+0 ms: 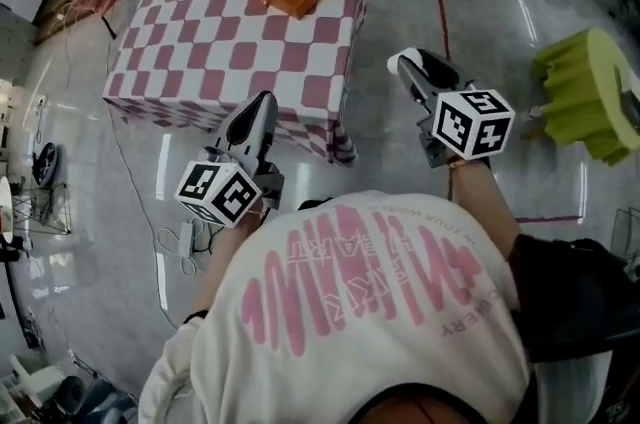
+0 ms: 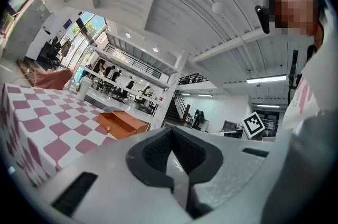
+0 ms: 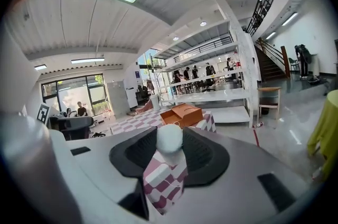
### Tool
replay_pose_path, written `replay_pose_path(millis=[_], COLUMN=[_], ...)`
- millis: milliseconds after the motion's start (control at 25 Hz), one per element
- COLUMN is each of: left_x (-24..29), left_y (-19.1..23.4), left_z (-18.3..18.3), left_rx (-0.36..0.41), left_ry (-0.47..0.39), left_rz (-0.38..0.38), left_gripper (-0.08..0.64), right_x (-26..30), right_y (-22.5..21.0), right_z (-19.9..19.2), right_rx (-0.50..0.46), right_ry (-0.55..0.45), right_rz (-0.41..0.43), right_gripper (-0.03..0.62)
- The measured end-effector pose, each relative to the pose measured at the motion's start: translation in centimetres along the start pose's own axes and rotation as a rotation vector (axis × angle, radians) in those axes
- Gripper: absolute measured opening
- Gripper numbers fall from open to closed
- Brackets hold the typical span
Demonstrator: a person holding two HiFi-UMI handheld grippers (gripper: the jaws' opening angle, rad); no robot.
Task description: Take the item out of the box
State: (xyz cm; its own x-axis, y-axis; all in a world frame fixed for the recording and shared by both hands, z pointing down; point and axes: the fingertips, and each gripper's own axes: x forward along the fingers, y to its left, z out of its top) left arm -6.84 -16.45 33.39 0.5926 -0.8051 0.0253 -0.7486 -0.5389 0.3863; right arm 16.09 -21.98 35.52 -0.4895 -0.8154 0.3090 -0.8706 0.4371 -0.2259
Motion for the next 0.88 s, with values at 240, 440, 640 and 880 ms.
replay_pose_path(millis=[240, 440, 640, 880], left_x=[0.0, -0.2, -0.7, -1.2], left_y=[-2.1, -4.0, -5.5, -6.5], left_z=[-0.9, -1.8, -3.0, -4.0], left_rx=[-0.029, -0.036, -0.050, -0.062], left_ry=[-0.014, -0.010, -0.003, -0.008], left_rz=[0.025, 0.037, 0.054, 0.076], left_gripper=[0.008, 0.008, 0.008, 0.008], right_x=[-2.0, -3.4, -4.6, -5.5], right_y=[-1.1, -1.7, -2.0, -2.2], right_z=[-0.1, -0.6, -1.4, -2.4], right_rx=[-0.025, -0.025, -0.026, -0.027], right_ry=[0.018, 0.030, 0.051, 0.073], right_rz=[0.023, 0.045, 0.063, 0.080], right_gripper=[0.150, 0.150, 0.149, 0.150])
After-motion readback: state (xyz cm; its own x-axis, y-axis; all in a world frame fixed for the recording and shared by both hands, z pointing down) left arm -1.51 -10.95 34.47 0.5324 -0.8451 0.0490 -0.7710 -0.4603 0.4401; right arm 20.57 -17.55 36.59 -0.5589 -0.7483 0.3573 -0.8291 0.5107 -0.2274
